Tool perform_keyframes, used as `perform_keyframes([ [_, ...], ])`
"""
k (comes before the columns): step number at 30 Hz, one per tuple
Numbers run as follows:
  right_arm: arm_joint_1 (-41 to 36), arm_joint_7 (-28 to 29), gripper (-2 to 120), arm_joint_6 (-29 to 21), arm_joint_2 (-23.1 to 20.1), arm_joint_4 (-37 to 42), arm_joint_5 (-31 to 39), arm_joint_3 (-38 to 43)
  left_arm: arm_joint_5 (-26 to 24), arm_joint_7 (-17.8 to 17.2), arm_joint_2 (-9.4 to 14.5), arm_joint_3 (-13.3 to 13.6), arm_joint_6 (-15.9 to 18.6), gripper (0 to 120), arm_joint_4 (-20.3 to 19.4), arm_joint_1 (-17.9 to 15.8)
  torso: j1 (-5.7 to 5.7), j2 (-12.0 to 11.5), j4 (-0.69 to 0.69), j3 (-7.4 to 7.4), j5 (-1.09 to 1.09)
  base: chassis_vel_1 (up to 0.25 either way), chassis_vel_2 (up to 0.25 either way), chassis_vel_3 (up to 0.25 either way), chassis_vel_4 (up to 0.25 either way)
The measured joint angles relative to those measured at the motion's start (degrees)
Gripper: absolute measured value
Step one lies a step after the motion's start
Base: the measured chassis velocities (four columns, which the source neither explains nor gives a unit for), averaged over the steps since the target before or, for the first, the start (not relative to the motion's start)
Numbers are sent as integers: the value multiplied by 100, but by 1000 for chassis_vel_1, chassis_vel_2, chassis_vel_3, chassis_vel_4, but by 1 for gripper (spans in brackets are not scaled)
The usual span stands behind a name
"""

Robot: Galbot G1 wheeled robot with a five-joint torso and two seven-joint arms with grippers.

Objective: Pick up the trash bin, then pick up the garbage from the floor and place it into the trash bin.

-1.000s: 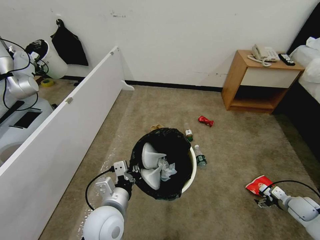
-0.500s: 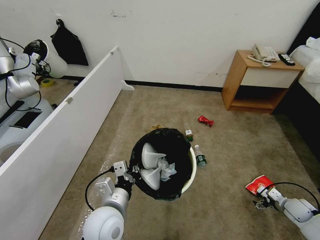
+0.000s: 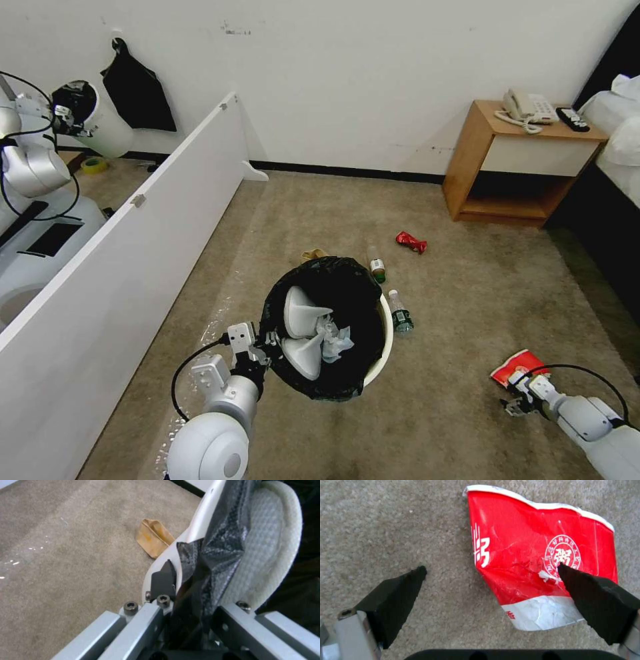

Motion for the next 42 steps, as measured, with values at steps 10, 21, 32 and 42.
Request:
perform_keyframes([
  [10, -20, -7, 100, 21, 10, -53, -227, 95, 3, -2, -54, 10, -3, 1, 21, 0, 0, 0, 5, 0, 7, 0, 0, 0, 0],
  [21, -167, 49, 100, -30, -46, -57, -593, 310, 30, -4, -121, 42, -3, 1, 62, -5, 0, 0, 2, 0, 6, 0, 0, 0, 0],
  [32, -238, -7, 100, 73, -210, -5, -1471, 555, 59, -3, -170, 61, -3, 1, 72, -4, 0, 0, 2, 0, 5, 0, 0, 0, 0],
  [42, -153, 135, 100, 81, -104, -44, -1665, 626, 70, 0, -160, 66, -17, 1, 80, -4, 0, 0, 2, 0, 4, 0, 0, 0, 0],
])
